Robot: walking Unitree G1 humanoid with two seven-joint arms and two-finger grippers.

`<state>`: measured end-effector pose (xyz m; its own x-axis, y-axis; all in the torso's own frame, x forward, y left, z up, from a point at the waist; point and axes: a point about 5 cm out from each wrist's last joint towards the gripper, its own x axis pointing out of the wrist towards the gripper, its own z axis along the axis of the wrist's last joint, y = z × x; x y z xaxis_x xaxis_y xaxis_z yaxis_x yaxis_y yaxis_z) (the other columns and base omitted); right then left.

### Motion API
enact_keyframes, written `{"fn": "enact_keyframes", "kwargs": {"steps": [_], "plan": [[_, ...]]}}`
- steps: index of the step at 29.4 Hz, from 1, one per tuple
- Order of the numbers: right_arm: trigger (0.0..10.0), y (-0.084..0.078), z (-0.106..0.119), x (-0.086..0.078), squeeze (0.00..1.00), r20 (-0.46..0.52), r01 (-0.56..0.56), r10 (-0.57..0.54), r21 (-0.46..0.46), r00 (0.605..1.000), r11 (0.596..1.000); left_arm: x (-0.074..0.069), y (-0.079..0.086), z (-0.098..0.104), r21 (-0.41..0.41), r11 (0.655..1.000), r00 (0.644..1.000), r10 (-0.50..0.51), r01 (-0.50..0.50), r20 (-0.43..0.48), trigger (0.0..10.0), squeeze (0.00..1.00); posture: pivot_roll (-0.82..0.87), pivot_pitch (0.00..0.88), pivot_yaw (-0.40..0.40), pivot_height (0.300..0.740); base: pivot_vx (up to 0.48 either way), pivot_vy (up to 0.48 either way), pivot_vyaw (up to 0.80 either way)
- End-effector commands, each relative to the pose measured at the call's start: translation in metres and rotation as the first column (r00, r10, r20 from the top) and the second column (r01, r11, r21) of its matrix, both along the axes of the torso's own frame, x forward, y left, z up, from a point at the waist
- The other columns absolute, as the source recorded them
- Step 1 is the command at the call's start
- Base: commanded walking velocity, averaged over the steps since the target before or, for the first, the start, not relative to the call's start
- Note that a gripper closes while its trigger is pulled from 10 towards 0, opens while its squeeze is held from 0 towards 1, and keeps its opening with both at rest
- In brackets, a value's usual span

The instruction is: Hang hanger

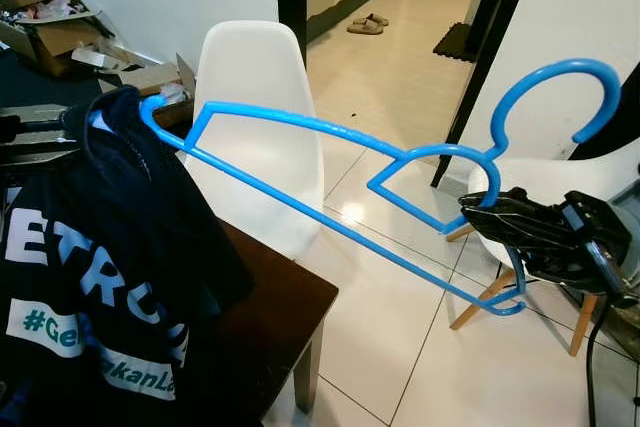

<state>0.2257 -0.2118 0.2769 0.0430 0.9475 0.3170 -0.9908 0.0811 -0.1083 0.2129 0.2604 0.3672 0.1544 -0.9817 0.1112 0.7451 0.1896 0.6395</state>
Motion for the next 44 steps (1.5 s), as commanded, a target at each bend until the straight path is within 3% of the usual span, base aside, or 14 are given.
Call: {"fn": "enact_keyframes", "kwargs": {"steps": [1,11,27,36,44], "plan": [[10.0,0.004,0.0,-0.004,0.0,0.004,-0.028,0.028,-0.033,1.0,0.999,-0.004,0.0,0.007,0.021,1.0,1.0,-0.004,0.003,0.025,10.0,0.0,0.03,0.111,0.029,0.74,0.0,0.0,0.0],[10.0,0.008,-0.015,-0.007,0.0,-0.03,-0.067,0.063,-0.159,0.998,0.985,-0.005,0.002,0.008,0.028,1.0,1.0,-0.003,0.002,0.027,10.0,0.0,0.03,0.105,0.027,0.74,0.0,0.0,0.0],[10.0,0.015,-0.02,0.0,0.0,-0.013,-0.054,0.053,-0.203,0.999,0.978,-0.008,-0.002,0.007,0.066,0.997,0.999,-0.051,0.051,0.01,10.0,0.0,0.03,0.095,0.024,0.74,0.0,0.0,0.0],[10.0,0.057,-0.028,0.015,0.0,0.033,-0.007,0.013,-0.184,0.999,0.983,-0.005,-0.03,-0.004,0.146,0.968,0.979,-0.198,0.203,-0.049,10.0,0.0,0.03,0.095,0.025,0.74,0.0,0.0,0.0],[10.0,0.082,-0.031,0.03,0.0,0.034,0.077,-0.074,-0.13,0.997,0.988,-0.003,-0.042,-0.005,0.238,0.945,0.975,-0.218,0.222,-0.045,10.0,0.0,0.03,0.095,0.029,0.74,0.0,0.0,0.0]]}}
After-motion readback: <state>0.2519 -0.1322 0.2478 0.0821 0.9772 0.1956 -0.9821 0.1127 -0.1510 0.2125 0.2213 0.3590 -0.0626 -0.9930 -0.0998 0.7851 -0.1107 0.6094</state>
